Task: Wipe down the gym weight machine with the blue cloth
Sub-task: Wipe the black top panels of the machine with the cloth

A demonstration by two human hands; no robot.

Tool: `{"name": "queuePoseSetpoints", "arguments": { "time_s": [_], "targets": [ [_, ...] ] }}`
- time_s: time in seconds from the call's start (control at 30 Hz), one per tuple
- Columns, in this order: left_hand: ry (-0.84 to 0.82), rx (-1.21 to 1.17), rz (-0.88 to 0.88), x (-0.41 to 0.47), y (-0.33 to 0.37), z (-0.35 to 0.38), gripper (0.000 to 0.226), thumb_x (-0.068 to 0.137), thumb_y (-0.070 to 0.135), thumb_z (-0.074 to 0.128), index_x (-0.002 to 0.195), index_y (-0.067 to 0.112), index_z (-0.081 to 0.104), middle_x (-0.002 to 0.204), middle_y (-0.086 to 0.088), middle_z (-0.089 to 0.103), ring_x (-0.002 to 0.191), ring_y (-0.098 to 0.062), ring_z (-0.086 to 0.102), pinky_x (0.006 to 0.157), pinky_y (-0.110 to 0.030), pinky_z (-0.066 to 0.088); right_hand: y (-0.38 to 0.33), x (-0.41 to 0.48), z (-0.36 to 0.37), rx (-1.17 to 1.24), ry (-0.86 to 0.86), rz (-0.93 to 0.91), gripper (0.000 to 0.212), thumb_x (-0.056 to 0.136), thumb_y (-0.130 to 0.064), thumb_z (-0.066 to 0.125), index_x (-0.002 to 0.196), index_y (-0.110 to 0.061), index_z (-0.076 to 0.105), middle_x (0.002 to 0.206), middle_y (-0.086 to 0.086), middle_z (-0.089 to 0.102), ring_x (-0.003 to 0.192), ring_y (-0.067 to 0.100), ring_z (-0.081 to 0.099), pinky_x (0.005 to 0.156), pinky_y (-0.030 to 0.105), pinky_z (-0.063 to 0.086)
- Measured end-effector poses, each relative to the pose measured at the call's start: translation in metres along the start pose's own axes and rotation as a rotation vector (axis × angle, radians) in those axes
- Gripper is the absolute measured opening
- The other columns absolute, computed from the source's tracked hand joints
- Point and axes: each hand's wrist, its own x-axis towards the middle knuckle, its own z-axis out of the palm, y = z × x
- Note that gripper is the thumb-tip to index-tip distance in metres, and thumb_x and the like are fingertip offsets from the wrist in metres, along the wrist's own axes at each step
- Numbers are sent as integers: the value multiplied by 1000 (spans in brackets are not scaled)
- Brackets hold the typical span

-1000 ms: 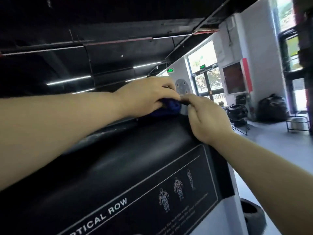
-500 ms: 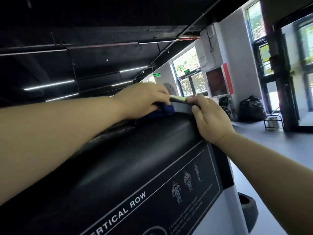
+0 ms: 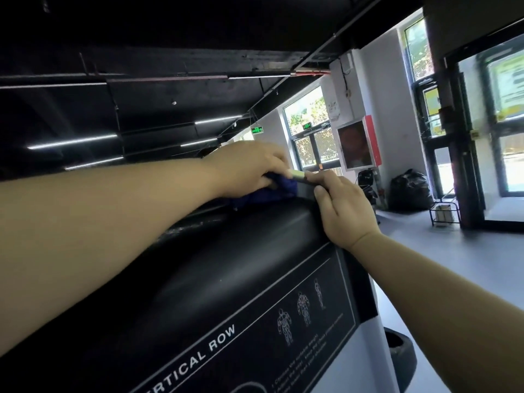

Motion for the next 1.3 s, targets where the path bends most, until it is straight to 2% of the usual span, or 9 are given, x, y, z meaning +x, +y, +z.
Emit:
{"name": "queuePoseSetpoints", "arguments": {
  "time_s": [0.17,0.4,0.6,0.73,0.9,1.07,1.17,1.23,1.3],
  "targets": [
    [9,156,24,-60,-33,-5,34,79,7,77,111,19,74,115,2,68,103,-30,61,77,-46,56,-2,1,-2,15,-9,13,35,93,-25,38,116,-16,62,103,4,67,95,27,57,85,39,42],
    [30,-69,-167,-5,22,6,37,93,9,58,127,23,66,135,4,55,125,-21,45,101,-42,40,-13,-1,-9,-62,-111,71,36,98,-21,38,125,-12,59,116,9,65,109,30,55,92,41,42],
    [-81,127,-232,-74,-23,-8,35,91,21,66,122,37,68,139,2,54,127,-31,44,99,-47,42,-32,-14,-26,-97,-229,55,50,96,-20,36,145,-16,45,148,1,47,136,21,41,115,38,31],
    [-48,24,-237,-28,10,-5,46,95,13,55,133,36,59,135,5,50,120,-25,45,97,-45,44,-48,-17,-39,-19,-318,146,56,94,-5,42,148,-18,40,145,3,48,130,24,45,108,31,33],
    [-86,-5,-181,-28,7,-9,38,98,22,54,135,34,58,144,11,47,131,-18,43,103,-38,40,-65,-15,-40,-34,-327,257,50,96,-13,42,146,-22,42,142,7,51,126,27,48,103,35,38],
    [-222,-167,-479,-105,-2,-34,59,101,36,48,153,41,21,157,3,35,140,-21,37,112,-33,31,-110,6,-22,16,-396,100,46,99,-32,48,145,-30,46,146,0,49,133,23,45,111,39,36],
    [-210,-246,-615,-134,17,-56,57,103,33,46,154,40,21,153,0,41,131,-22,45,100,-27,35,-137,18,10,19,-592,2,53,93,-50,51,144,-33,47,151,2,44,136,26,42,114,41,33],
    [-308,-212,-696,-153,27,-70,54,103,34,44,152,40,24,150,-1,44,125,-22,47,91,-26,34,-142,26,20,-44,-585,-24,46,93,-42,56,137,-30,54,141,7,52,126,32,50,105,44,42],
    [-423,-147,-771,-176,33,-80,53,104,35,42,153,39,23,156,0,36,137,-22,38,102,-28,32,-141,37,21,-126,-518,-13,36,91,-34,61,125,-22,61,127,10,56,115,33,54,94,44,49]
  ]
}}
